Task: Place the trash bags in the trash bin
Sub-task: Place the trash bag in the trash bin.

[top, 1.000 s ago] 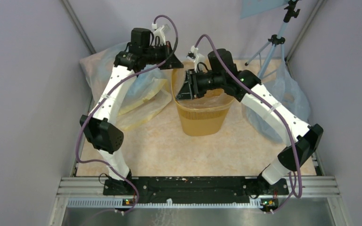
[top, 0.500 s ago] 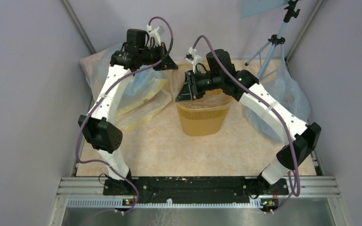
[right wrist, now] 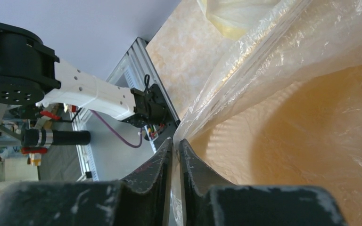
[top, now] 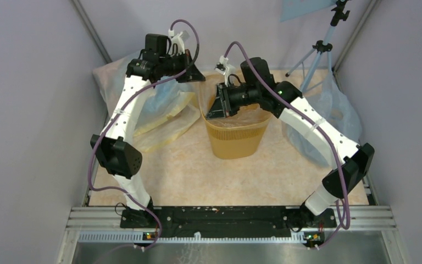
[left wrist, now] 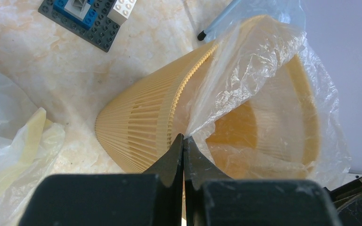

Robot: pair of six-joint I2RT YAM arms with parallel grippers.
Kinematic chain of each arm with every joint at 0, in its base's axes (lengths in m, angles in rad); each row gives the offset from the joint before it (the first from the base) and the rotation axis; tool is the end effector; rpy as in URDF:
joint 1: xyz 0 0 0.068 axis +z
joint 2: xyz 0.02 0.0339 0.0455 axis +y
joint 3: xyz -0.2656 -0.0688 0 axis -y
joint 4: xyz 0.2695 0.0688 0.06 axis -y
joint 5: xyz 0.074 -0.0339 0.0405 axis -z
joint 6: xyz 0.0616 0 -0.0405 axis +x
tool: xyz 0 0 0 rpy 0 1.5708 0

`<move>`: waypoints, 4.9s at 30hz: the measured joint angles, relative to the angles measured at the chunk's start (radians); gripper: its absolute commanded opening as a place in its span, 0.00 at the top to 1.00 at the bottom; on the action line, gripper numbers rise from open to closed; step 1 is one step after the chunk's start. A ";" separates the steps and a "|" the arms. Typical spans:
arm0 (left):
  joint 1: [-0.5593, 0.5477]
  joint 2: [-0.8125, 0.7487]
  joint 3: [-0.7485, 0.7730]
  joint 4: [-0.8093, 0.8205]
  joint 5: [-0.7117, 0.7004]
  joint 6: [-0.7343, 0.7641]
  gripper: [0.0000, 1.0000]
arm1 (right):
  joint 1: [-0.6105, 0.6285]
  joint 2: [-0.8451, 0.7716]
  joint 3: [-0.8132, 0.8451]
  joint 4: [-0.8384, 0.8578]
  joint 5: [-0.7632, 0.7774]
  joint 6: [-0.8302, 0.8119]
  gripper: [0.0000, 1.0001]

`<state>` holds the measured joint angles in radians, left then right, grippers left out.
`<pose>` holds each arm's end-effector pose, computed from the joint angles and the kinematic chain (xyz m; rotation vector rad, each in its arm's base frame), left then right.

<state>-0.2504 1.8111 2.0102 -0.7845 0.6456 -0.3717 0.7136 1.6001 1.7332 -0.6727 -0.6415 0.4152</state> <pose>0.4154 -0.1445 0.4155 0.2578 2.1929 -1.0491 0.2728 0.2850 0.4108 -0.7532 2.1616 1.3134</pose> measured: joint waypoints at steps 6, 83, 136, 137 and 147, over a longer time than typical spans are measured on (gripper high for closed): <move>0.002 0.000 0.000 0.000 0.013 -0.005 1.00 | 0.000 0.000 0.008 0.000 -0.005 -0.003 0.81; 0.060 -0.111 -0.217 0.165 0.077 -0.072 0.94 | 0.177 0.101 0.235 -0.263 0.322 -0.242 0.72; -0.023 -0.064 0.012 0.001 -0.234 0.024 0.33 | 0.216 0.082 0.208 -0.274 0.488 -0.263 0.47; -0.023 -0.067 0.009 0.003 -0.233 0.025 0.32 | 0.216 0.082 0.208 -0.274 0.488 -0.263 0.43; -0.023 -0.071 0.005 0.006 -0.237 0.025 0.28 | 0.216 0.082 0.243 -0.293 0.542 -0.266 0.12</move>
<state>-0.2737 1.7397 2.0151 -0.7788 0.4084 -0.3466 0.9295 1.6825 1.9766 -0.9653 -0.0990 0.1493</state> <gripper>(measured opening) 0.702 0.865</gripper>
